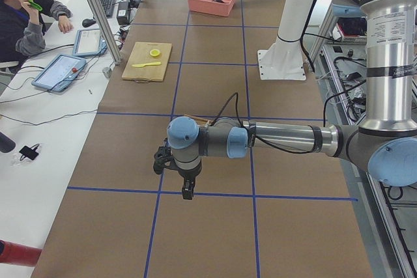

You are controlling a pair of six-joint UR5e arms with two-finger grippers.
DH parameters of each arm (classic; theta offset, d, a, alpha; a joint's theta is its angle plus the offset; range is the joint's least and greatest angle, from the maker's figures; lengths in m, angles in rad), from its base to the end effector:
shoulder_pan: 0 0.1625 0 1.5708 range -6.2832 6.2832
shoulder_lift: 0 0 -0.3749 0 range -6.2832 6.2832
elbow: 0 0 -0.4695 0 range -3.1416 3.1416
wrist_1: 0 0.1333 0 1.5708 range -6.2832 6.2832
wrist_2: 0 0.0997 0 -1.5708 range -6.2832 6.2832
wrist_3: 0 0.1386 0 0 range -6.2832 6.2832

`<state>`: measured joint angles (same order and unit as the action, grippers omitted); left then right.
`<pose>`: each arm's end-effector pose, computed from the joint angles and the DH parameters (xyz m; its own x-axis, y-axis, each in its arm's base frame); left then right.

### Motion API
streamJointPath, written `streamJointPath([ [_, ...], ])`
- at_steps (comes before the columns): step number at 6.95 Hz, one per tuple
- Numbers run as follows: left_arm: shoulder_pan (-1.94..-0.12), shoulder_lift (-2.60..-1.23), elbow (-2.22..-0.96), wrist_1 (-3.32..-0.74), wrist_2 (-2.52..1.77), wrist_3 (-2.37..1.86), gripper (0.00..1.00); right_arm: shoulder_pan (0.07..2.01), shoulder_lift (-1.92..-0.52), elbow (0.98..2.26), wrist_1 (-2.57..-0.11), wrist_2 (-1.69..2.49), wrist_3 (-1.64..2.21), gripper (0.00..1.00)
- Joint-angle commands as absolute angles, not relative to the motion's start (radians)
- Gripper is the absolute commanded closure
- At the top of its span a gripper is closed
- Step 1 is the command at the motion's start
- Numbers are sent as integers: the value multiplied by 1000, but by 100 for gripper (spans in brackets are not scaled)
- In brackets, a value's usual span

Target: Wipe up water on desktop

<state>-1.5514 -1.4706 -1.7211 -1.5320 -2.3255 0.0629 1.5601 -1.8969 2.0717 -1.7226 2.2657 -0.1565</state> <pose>-0.0280 -0.5329 0.6118 0.7255 0.0847 -0.6830 -0.0651 0.9964 0.0543 0.0398 -0.4448 0.5401 0.7569 -0.1785 0.6287 0.1303 0.9839 0.1225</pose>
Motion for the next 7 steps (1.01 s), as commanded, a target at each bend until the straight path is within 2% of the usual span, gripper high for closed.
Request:
streamJointPath([
  [1,-1551,-1471,-1723,-1532,-2326,63,2,1560,-1891,2074,-1723,2266,-156,0],
  [7,-1552,-1470,-1724,-1532,-2325,63,2,1560,-1890,2089,-1724,2272,-158,0],
])
